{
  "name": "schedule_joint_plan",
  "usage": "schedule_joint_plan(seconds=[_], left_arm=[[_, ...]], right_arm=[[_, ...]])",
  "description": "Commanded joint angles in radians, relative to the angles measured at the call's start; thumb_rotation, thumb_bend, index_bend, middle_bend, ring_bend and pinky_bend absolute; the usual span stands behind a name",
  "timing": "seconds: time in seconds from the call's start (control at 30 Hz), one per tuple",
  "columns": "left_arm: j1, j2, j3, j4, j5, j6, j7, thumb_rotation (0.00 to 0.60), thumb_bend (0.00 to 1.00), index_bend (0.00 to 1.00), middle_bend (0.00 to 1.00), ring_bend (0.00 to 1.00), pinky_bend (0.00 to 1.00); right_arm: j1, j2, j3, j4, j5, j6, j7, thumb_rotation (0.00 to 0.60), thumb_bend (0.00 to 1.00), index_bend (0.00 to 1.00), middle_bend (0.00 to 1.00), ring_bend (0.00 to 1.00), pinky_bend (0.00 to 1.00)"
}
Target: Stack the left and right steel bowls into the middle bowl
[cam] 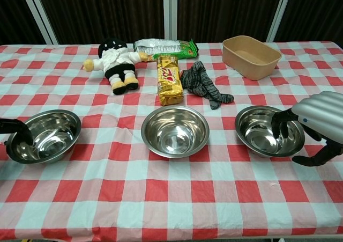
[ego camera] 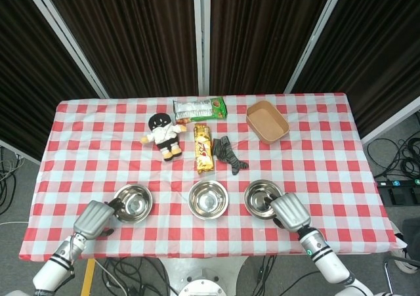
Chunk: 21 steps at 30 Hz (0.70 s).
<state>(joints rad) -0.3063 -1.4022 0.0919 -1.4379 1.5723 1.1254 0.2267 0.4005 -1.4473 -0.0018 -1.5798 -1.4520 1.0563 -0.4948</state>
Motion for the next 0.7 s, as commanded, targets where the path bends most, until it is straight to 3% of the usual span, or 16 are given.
schedule_joint_plan(seconds=[0.03,0.7], left_arm=[[0.000,-0.007,-0.001,0.009,-0.003,0.002,-0.002,0.600,0.19,0.39,0.39,0.72,0.84],[-0.015,-0.101,-0.019,0.099,0.008,0.036,-0.021,0.600,0.23,0.49,0.51,0.80,0.88]], right_arm=[[0.002,-0.004,0.002,0.003,0.005,0.000,-0.001,0.600,0.16,0.43,0.44,0.69,0.67],[0.005,0.033,0.013,-0.046,0.025,0.030,0.061,0.600,0.16,0.44,0.46,0.70,0.68]])
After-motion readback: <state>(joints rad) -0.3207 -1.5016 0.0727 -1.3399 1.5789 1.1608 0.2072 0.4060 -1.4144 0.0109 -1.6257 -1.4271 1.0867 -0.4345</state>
